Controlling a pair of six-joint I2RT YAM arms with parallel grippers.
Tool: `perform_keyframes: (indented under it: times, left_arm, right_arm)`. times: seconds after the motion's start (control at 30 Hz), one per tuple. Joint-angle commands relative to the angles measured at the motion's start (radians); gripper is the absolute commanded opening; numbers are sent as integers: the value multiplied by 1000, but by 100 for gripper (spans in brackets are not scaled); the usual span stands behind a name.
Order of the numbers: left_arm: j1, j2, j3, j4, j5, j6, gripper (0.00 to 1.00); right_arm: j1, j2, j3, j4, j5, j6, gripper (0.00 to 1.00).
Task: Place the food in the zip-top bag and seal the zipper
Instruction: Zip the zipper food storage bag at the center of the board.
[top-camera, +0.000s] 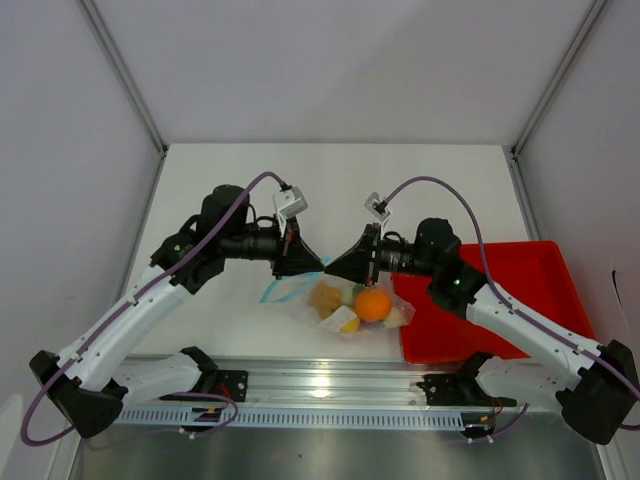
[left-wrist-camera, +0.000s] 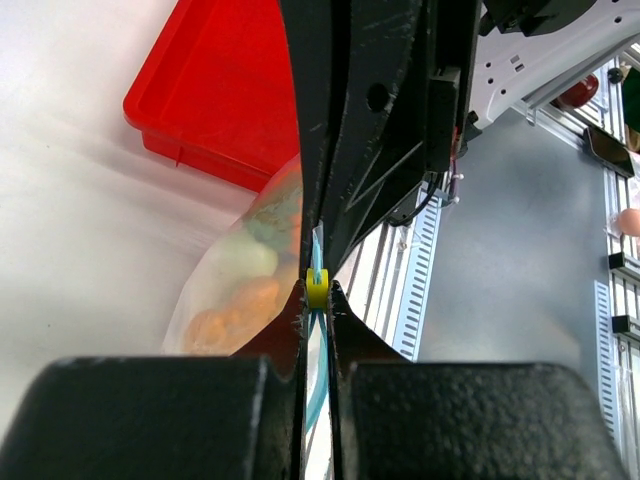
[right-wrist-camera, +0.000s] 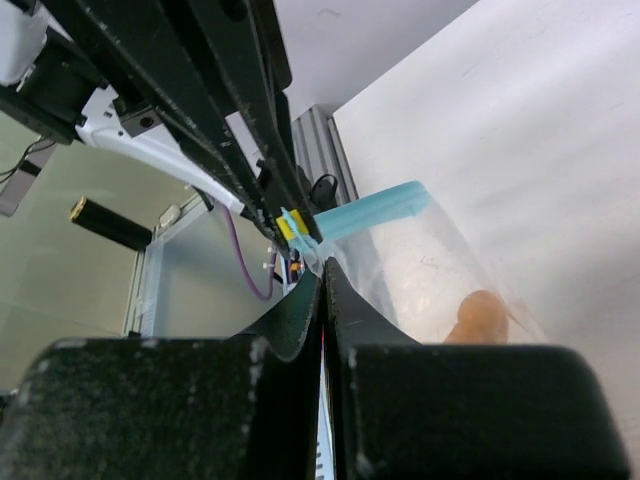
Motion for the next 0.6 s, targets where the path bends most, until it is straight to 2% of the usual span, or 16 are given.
perform_keyframes:
  times: [0.0, 0.37, 0.57]
  left_arm:
    - [3, -29, 4, -49, 39, -5, 1]
    - [4, -38, -20, -53, 36, 2, 1]
    - [6, -51, -39, -52, -19, 0, 1]
  right_arm:
    - [-25, -26, 5, 150, 99, 65, 0]
    - [-29, -28, 4, 256, 78, 159, 0]
    - [-40, -46, -2, 278, 72, 193, 0]
